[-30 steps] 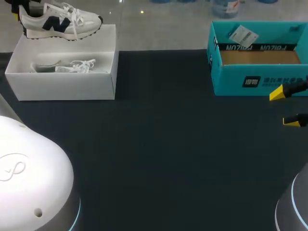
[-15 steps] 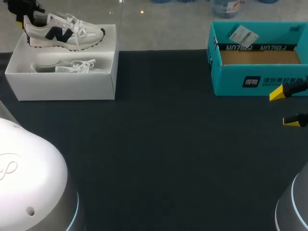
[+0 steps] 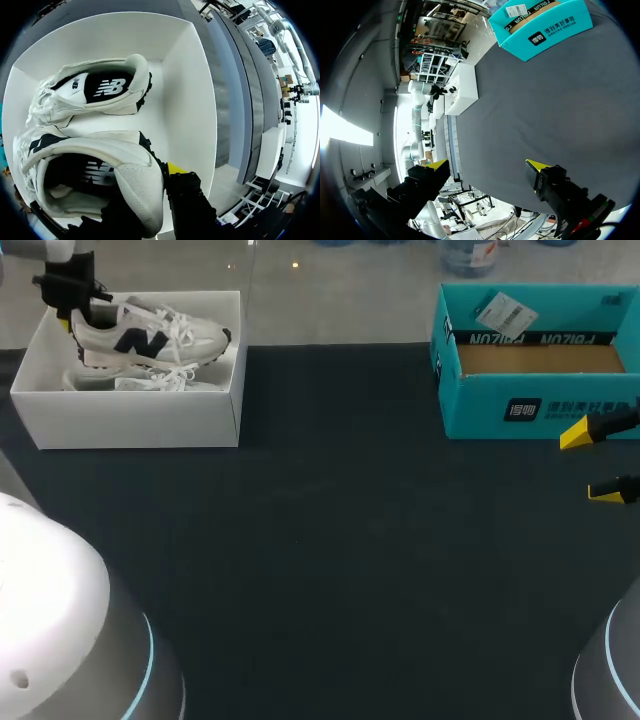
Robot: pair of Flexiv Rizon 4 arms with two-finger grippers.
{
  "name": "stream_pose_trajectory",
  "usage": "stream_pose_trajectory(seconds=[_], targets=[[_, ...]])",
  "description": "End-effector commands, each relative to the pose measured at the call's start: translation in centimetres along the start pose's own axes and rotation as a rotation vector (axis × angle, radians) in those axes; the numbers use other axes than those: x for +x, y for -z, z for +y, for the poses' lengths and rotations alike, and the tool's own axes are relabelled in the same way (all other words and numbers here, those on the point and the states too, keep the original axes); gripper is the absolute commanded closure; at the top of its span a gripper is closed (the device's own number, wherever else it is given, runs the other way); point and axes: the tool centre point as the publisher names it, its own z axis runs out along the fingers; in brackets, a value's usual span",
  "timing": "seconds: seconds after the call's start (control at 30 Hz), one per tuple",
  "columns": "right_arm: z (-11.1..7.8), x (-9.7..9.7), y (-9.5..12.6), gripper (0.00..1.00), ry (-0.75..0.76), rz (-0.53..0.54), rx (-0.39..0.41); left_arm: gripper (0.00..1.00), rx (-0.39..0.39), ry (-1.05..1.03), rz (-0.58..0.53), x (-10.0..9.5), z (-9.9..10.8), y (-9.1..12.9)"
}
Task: Take the shoe out of the shoebox, open the shoe tongue, remove and reinsert the insole, then place the shoe into the shoebox
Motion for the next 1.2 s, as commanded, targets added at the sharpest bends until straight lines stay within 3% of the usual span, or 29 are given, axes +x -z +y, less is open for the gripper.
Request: stream_pose_trajectory(seconds=[0.03,0.3,0.6,0.63,0.67,0.73,1.2], targets=[[-0.2,0.0,0.0,0.0,-0.001,-0.002,-0.003,1.0,0.017,-0.012,-0.014,-0.2,2.0,-3.0],[-0.2,0.0,0.0,0.0,-0.001,-0.002,-0.003,1.0,0.045,0.008,-0.017,-0.3,2.3,-6.3],[-0.2,0.0,0.0,0.0,-0.001,-0.002,-0.003,1.0,0.074,0.021,-0.013,-0.8,2.6,-7.8],[-0.2,0.0,0.0,0.0,-0.001,-0.002,-0.003,0.95,0.087,0.021,-0.017,-0.8,2.6,-7.8],[-0.2,0.0,0.0,0.0,-0.001,-0.002,-0.003,0.67,0.091,0.02,-0.018,-0.8,2.6,-7.8],[-0.2,0.0,0.0,0.0,-0.001,-0.002,-0.003,0.0,0.113,0.02,-0.036,-0.6,2.6,-7.1],[-0.2,0.0,0.0,0.0,-0.001,-0.002,-0.003,0.0,0.136,0.064,-0.106,1.2,-1.1,2.8]])
